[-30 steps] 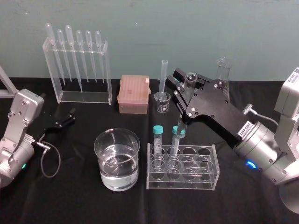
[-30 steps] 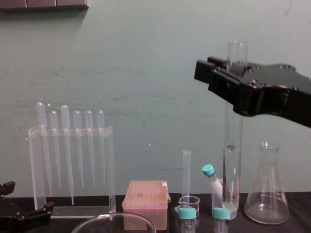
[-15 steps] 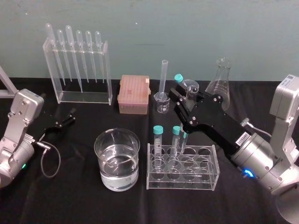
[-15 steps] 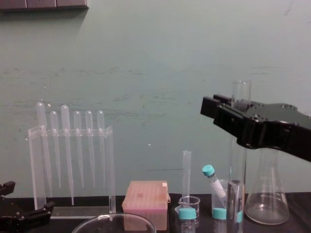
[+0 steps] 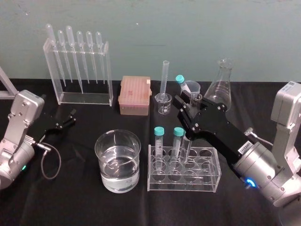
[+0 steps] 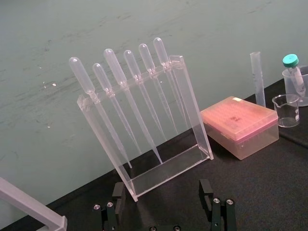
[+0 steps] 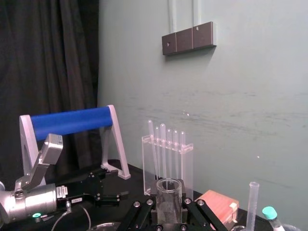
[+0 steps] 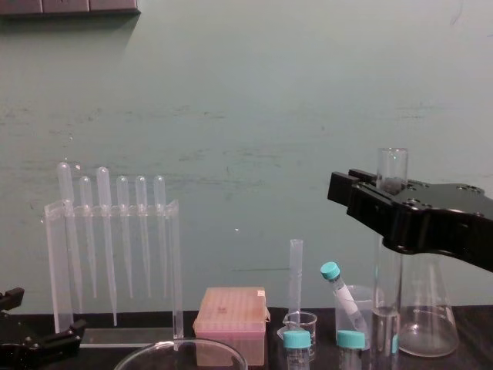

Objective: Hold the test tube with one hand and immerse one end into the beaker, then return it to the test tube rack.

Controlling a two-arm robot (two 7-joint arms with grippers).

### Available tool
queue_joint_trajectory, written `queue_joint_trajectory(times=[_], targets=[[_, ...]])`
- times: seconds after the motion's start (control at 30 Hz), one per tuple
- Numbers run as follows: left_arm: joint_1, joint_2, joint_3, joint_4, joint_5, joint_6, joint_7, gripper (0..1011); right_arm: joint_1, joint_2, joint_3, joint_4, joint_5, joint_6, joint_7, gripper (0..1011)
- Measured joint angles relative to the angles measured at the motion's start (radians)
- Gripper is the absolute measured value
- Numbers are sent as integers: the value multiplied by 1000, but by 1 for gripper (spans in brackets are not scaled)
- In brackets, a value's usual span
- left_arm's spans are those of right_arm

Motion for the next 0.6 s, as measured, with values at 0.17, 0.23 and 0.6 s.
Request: queue_joint_trajectory(times=[0.17,0.23,0.6], targets=[[0,0,0,0,0,0,0,1000,-24,3,14,-26,-13,21,-9,189],[0,0,0,0,0,0,0,1000,-34,6,23,-39,-20,30,-13,189],[0,0,0,0,0,0,0,1000,-75,21,70,-78,-36,57,-22,189]])
